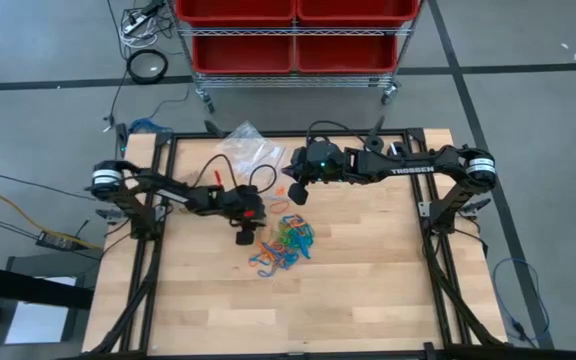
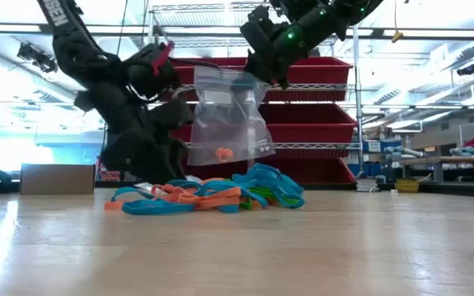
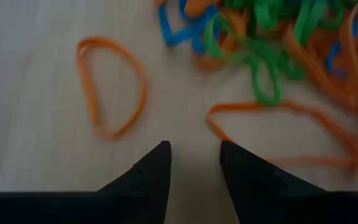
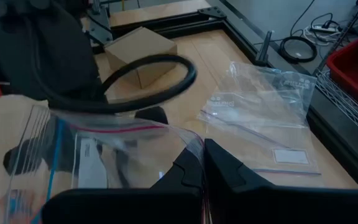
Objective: Sort rubber bands
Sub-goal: Put the orange rubber band into the transparent zip bag
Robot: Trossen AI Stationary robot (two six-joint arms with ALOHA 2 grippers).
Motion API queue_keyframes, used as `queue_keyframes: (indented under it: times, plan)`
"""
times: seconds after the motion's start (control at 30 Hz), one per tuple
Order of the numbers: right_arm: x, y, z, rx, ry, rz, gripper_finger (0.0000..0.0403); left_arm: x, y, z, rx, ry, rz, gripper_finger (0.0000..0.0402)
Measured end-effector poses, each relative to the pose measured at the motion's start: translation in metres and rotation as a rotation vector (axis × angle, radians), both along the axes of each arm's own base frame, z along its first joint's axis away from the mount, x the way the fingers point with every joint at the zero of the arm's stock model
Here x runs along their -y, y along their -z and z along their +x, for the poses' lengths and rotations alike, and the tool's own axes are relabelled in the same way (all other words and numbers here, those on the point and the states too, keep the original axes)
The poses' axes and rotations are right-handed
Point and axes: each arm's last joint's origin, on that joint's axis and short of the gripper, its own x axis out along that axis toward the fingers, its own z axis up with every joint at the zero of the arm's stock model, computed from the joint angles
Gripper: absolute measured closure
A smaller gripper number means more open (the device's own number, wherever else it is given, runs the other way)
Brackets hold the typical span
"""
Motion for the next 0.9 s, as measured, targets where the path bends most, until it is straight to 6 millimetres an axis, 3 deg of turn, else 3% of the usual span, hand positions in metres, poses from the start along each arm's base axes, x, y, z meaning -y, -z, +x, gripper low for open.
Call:
queue_keyframes:
  times: [0.23,0.4,0.5,0.7,0.9]
  plan:
    - [0.0,0.0,0.0,-0.003,0.0,-0.001,0.0403,0.001,0.016,0.012,0.075,0.036,-0.09,0.0288]
    - [0.0,0.001,0.0,-0.009,0.0,0.0,0.0403,0.001,0.014,0.01,0.048,0.043,-0.091,0.0353]
    - [0.0,0.001,-0.001,-0.012,0.0,0.001,0.0403,-0.002,0.006,0.006,0.047,0.026,-0.059,0.0368]
    - [0.0,0.001,-0.001,-0.014,0.0,0.001,0.0403,-0.007,-0.022,0.001,0.123,-0.011,0.107,0.0346]
    - [0.0,0.001,-0.001,-0.013,0.0,0.002,0.0403,-0.022,-0.013,0.0,0.091,-0.066,0.123,0.0268]
